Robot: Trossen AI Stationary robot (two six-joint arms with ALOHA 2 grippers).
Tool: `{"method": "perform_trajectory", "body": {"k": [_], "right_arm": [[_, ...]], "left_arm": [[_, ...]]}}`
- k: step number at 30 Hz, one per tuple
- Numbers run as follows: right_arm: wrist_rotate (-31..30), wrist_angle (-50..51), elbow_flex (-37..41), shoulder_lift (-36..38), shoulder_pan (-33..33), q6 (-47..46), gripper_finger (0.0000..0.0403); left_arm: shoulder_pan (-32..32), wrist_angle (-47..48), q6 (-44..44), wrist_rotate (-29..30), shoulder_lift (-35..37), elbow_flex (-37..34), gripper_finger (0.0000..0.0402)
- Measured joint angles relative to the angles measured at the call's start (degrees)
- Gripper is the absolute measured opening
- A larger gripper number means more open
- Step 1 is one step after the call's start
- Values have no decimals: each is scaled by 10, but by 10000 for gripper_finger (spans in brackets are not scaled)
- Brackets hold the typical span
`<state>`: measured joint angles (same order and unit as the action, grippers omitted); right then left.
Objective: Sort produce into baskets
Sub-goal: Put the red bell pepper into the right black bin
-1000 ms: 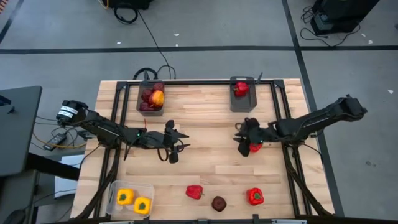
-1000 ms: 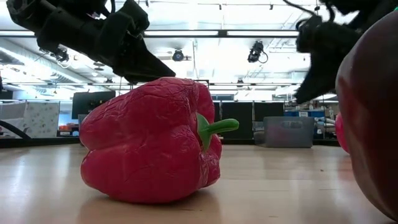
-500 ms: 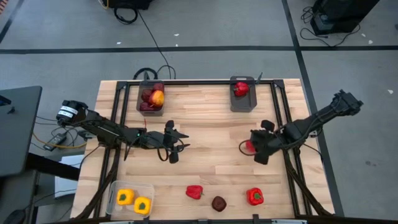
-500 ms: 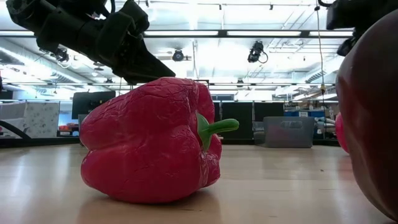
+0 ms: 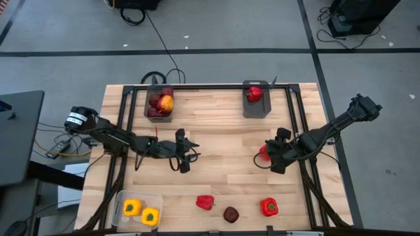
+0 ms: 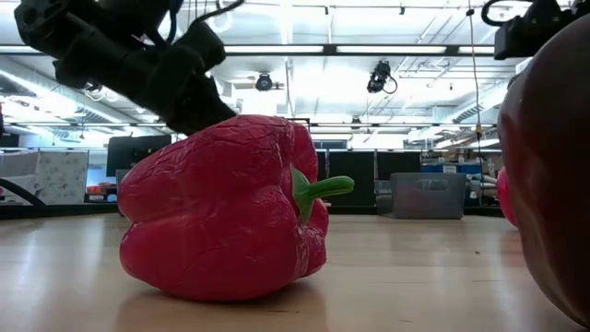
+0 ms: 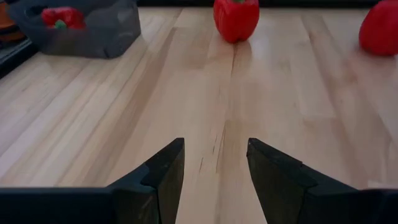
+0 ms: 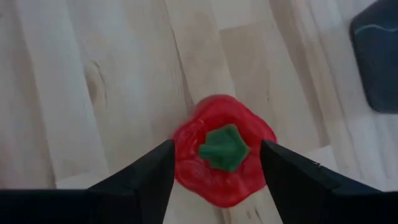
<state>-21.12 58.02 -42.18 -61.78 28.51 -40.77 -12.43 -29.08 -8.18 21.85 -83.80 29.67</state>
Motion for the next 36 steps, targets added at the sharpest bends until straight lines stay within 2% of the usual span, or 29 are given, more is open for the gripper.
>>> {"method": "perform_trajectory", "body": {"k": [9, 19, 36], "right_arm": [[-2, -19, 19, 0, 0, 4, 197], [-12, -47, 43, 0, -2, 1, 166], [-33, -57, 44, 0, -2, 4, 147]], "left_arm": [[0, -18, 0, 15, -39, 0, 182], [0, -36, 2, 21, -51, 0, 182], [0, -44, 4, 21, -51, 0, 182]]}}
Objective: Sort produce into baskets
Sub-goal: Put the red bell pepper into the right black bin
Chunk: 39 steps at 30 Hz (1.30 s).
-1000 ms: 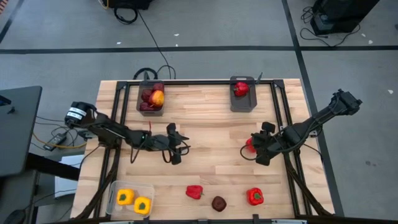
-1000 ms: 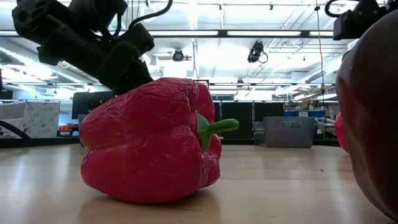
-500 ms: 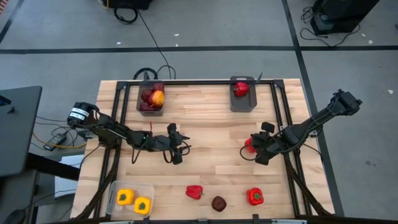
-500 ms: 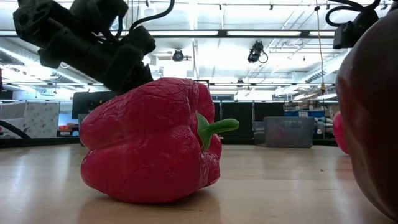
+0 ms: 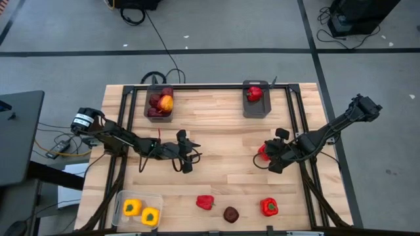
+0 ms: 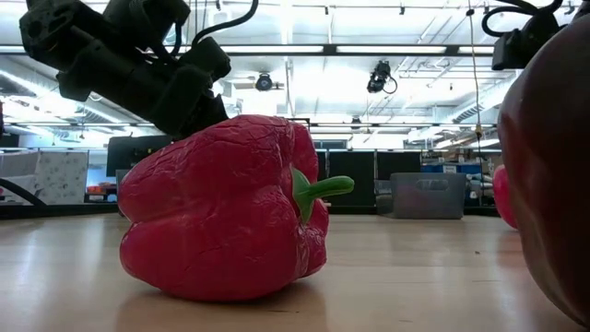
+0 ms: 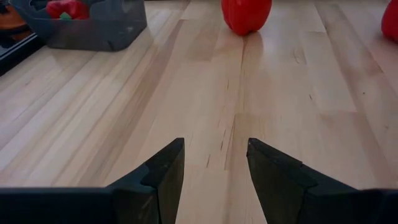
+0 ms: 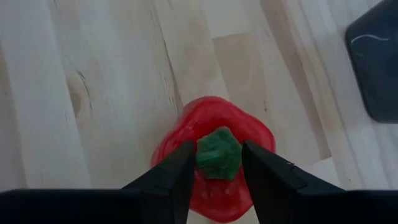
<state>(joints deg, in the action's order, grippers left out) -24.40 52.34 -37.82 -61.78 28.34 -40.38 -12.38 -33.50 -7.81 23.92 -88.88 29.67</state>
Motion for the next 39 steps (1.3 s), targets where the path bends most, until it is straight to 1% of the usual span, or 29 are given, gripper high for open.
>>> {"method": "perform_trajectory", "body": {"k": [2, 5, 10, 12, 13, 19, 22, 24, 26, 29, 31, 33, 35, 36, 37, 39], "right_arm": [[0, 0, 0, 0, 0, -1, 139], [0, 0, 0, 0, 0, -1, 115], [-7, 2, 0, 0, 0, -1, 53], [7, 4, 0, 0, -1, -2, 26], [9, 5, 0, 0, 0, 0, 19], [-8, 5, 0, 0, 0, 0, 19], [-51, 15, -1, 0, -8, 6, 19], [-104, 25, -6, 0, -24, 13, 19], [-172, 28, -11, 0, -49, 26, 19], [-276, 25, -18, 0, -106, 51, 19], [-332, 22, -25, 0, -150, 73, 19], [-373, 12, -30, 0, -198, 101, 19], [-401, -16, -33, 0, -246, 146, 19], [-405, -35, -33, 0, -274, 178, 19], [-400, -57, -33, 0, -301, 216, 19], [-363, -110, -33, 0, -358, 298, 19]], "left_arm": [[0, 0, 0, 0, 0, 0, 182], [0, 0, 0, 0, 0, 0, 182], [0, 0, 0, 0, 0, 0, 182], [0, 0, 0, 0, 0, 0, 182], [0, 0, 0, 0, 0, 0, 182], [0, 0, 0, 0, 0, 0, 182], [0, -2, 0, 0, 0, 0, 182], [0, -3, 0, 0, 0, 0, 182], [0, -9, 0, 0, 0, 0, 182], [0, -20, 0, 0, 0, 0, 182], [0, -25, 1, 0, 0, 0, 182], [0, -28, 1, 0, 0, 0, 182], [0, -27, 3, 0, 0, 0, 182], [0, -27, 3, 0, 0, 0, 182], [0, -28, 3, 0, 0, 0, 182], [0, -28, 3, 2, 0, 0, 182]]}}
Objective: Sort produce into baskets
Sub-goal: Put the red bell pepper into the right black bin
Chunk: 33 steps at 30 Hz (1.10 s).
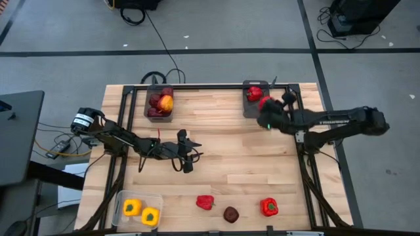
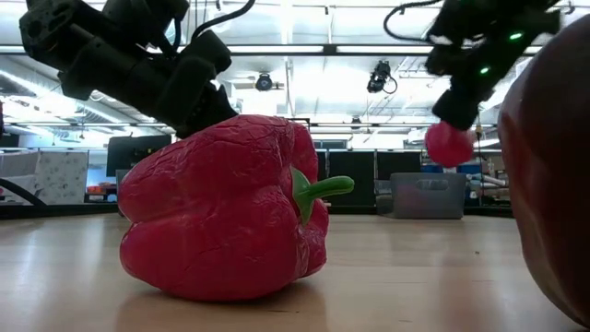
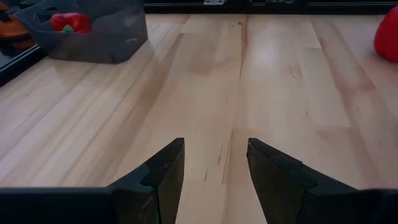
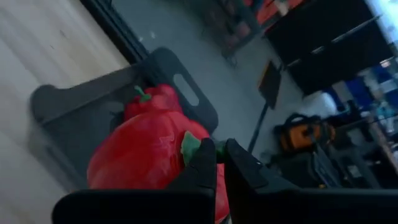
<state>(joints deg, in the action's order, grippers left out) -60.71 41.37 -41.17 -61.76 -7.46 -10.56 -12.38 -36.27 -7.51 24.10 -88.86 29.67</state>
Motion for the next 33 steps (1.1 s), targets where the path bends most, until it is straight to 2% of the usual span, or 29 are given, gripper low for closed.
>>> {"method": "perform_trajectory", "body": {"k": [5, 7, 12, 15, 22, 28, 30, 33], "right_arm": [[112, -226, 31, 0, -124, 202, 23], [157, -302, 44, 0, -159, 251, 27], [215, -336, 61, 0, -219, 273, 27], [262, -336, 72, 0, -241, 248, 46], [232, -340, 84, 0, -249, 238, 150], [224, -352, 83, 18, -211, 220, 231], [236, -348, 83, 31, -188, 190, 244], [298, -320, 83, 54, -148, 135, 252]], "left_arm": [[0, 0, 11, 21, 0, 0, 182], [0, 0, 10, 22, 0, 0, 182], [-1, 13, 8, 23, 0, 0, 182], [-1, 19, 8, 23, 0, 0, 182], [-1, 19, -3, 23, 0, 0, 182], [0, 18, -3, 23, 0, 0, 182], [0, 18, -3, 23, 0, 0, 182], [0, 19, -3, 23, 0, 0, 182]]}}
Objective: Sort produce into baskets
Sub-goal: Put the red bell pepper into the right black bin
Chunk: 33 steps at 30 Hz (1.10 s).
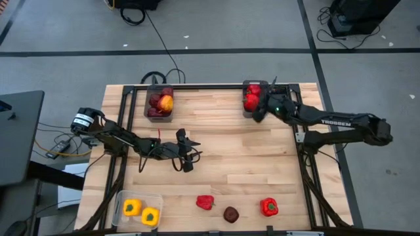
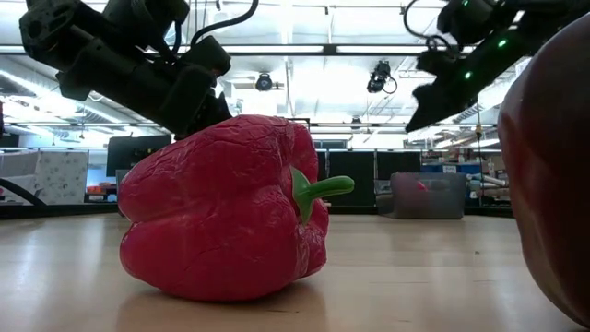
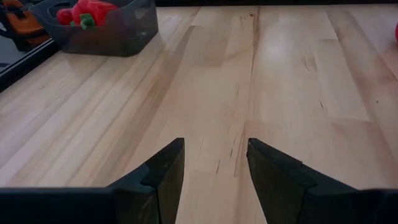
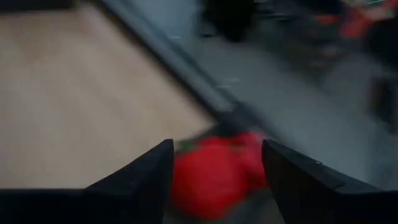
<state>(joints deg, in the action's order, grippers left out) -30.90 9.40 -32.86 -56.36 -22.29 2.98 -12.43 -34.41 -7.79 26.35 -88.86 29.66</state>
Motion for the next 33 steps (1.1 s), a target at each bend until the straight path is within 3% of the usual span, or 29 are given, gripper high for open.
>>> {"method": "perform_trajectory", "body": {"k": [6, 11, 13, 18, 25, 28, 33], "right_arm": [[147, 61, 0, 35, 94, -120, 244], [209, 88, 0, 44, 190, -201, 237], [193, 89, 0, 36, 243, -204, 234], [85, 91, 0, -11, 389, -254, 226], [39, 115, -14, -83, 549, -395, 209], [6, 166, -60, -128, 605, -454, 198], [27, 314, -188, -207, 657, -570, 183]], "left_arm": [[0, 0, 0, 0, 0, 0, 182], [0, -4, -7, 0, 0, 0, 182], [0, -10, -16, 0, 0, 0, 182], [0, -23, -16, 0, 0, 0, 182], [1, -55, 26, 0, 0, 0, 182], [1, -87, 52, 1, 0, 0, 182], [1, -122, 62, 0, 0, 0, 182]]}}
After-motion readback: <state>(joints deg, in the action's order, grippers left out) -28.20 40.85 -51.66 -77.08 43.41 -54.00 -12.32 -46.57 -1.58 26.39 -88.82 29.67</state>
